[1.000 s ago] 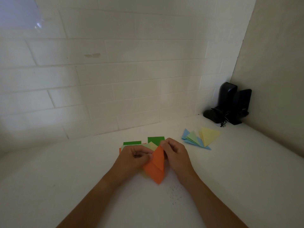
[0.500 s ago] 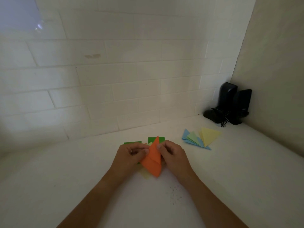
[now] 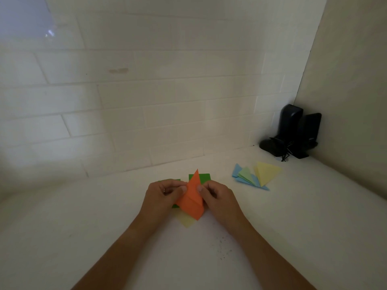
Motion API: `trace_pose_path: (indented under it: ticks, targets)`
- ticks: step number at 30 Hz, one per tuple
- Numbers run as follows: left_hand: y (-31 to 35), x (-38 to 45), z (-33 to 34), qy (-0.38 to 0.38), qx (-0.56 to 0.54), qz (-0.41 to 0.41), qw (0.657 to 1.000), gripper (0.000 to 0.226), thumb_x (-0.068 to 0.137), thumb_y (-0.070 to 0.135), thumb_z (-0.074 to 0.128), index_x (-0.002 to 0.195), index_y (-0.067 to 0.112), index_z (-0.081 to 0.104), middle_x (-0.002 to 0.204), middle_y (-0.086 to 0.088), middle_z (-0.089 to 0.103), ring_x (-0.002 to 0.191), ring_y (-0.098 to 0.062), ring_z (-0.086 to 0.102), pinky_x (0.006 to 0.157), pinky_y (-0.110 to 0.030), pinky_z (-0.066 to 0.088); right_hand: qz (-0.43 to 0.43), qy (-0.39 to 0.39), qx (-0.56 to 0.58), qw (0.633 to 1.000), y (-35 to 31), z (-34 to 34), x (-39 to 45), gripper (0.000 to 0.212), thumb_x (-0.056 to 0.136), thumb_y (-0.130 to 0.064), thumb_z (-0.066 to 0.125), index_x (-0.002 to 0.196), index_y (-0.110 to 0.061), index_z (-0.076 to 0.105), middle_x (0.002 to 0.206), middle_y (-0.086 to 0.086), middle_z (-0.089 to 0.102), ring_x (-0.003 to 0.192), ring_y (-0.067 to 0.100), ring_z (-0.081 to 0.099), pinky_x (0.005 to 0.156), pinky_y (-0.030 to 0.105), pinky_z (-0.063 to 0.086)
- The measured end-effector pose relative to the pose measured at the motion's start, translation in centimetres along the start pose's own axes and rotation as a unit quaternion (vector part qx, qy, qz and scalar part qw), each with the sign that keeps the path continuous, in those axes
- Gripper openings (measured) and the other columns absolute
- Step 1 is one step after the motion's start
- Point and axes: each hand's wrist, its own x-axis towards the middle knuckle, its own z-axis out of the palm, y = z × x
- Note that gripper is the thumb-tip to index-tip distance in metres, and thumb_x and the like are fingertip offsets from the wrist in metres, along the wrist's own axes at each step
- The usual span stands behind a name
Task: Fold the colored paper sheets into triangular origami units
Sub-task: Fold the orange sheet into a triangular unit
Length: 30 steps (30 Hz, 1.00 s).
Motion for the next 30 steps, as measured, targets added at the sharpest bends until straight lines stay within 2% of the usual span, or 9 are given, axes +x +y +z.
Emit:
trace_pose_path:
  ticks: [5,9,10,12,15,18,22,25,30]
  targets:
    - [0.02,-0.12,0.10,-0.005,0.001,0.006,1.000,0.012,0.093,0.006,0.072,0.096,0.013,0.082,0.093,-0.006,0.081,0.092,-0.024,0.077,0.084,-0.038,0.063,0.002,0.007,-0.002,1.000,-0.10,0.01,-0.05,0.036,0.103,-0.031,0.060,0.073,-0.011,0.054,0.061,-0.008,0.052,0.056,0.004,0.044,0.057,0.017,0.037]
    - [0.19,-0.16,-0.07,0.001,-0.005,0.014,1.000,0.012,0.094,0.005,0.071,0.097,0.011,0.081,0.093,-0.004,0.081,0.090,-0.021,0.077,0.077,-0.030,0.062,-0.001,-0.001,-0.005,1.000,-0.14,0.04,-0.05,0.041,0.103,-0.037,0.059,0.076,-0.005,0.056,0.065,0.005,0.056,0.059,0.007,0.046,0.058,0.021,0.036]
    - [0.23,-0.14,-0.14,0.005,-0.003,0.017,1.000,0.012,0.095,0.005,0.070,0.098,0.011,0.081,0.093,-0.005,0.081,0.089,-0.020,0.077,0.076,-0.028,0.061,-0.002,-0.004,-0.010,1.000,-0.13,0.09,-0.07,0.042,0.103,-0.037,0.059,0.076,-0.005,0.056,0.064,0.005,0.055,0.059,0.006,0.045,0.058,0.022,0.035]
    - [0.25,-0.10,-0.17,0.009,0.001,0.016,1.000,0.012,0.095,0.005,0.070,0.098,0.011,0.081,0.092,-0.005,0.081,0.089,-0.020,0.077,0.075,-0.026,0.060,-0.004,-0.006,-0.019,1.000,-0.19,0.10,-0.14,0.039,0.103,-0.034,0.060,0.071,-0.012,0.054,0.059,-0.007,0.049,0.056,0.003,0.041,0.055,0.019,0.033]
    - [0.01,-0.04,-0.14,0.012,0.005,0.000,1.000,0.011,0.094,0.007,0.072,0.097,0.013,0.081,0.091,-0.006,0.080,0.089,-0.023,0.077,0.079,-0.034,0.062,-0.003,-0.002,-0.025,1.000,-0.36,-0.03,-0.19,0.036,0.103,-0.031,0.061,0.069,-0.020,0.052,0.058,-0.012,0.048,0.055,0.002,0.041,0.055,0.019,0.034]
    - [-0.30,0.10,-0.16,0.011,0.019,-0.008,1.000,0.009,0.093,0.010,0.074,0.095,0.015,0.081,0.086,-0.008,0.080,0.088,-0.027,0.077,0.083,-0.042,0.063,-0.005,0.004,-0.024,1.000,-0.43,-0.06,-0.23,0.036,0.101,-0.029,0.063,0.068,-0.020,0.052,0.057,-0.014,0.048,0.055,0.002,0.041,0.054,0.018,0.033]
    - [-0.07,0.06,-0.14,0.025,0.024,0.012,0.999,0.009,0.093,0.009,0.073,0.094,0.014,0.081,0.083,-0.007,0.079,0.083,-0.019,0.077,0.074,-0.030,0.061,-0.015,0.009,-0.005,1.000,-0.52,0.03,-0.32,0.034,0.102,-0.030,0.063,0.076,-0.008,0.058,0.062,-0.010,0.050,0.057,0.002,0.042,0.055,0.017,0.034]
    - [0.16,-0.05,-0.21,0.035,0.010,0.013,0.999,0.009,0.094,0.007,0.072,0.095,0.011,0.080,0.083,-0.007,0.079,0.079,-0.014,0.075,0.070,-0.025,0.060,-0.013,0.006,0.001,1.000,-0.60,0.01,-0.31,0.028,0.100,-0.029,0.065,0.075,-0.016,0.059,0.063,-0.011,0.053,0.058,0.002,0.044,0.057,0.017,0.036]
    - [0.14,-0.12,-0.15,0.041,0.011,0.017,0.999,0.009,0.094,0.008,0.072,0.095,0.013,0.080,0.085,-0.005,0.079,0.080,-0.013,0.075,0.070,-0.025,0.060,-0.014,0.009,0.005,1.000,-0.54,0.00,-0.30,0.029,0.100,-0.027,0.065,0.073,-0.023,0.056,0.062,-0.014,0.053,0.058,0.002,0.045,0.057,0.017,0.037]
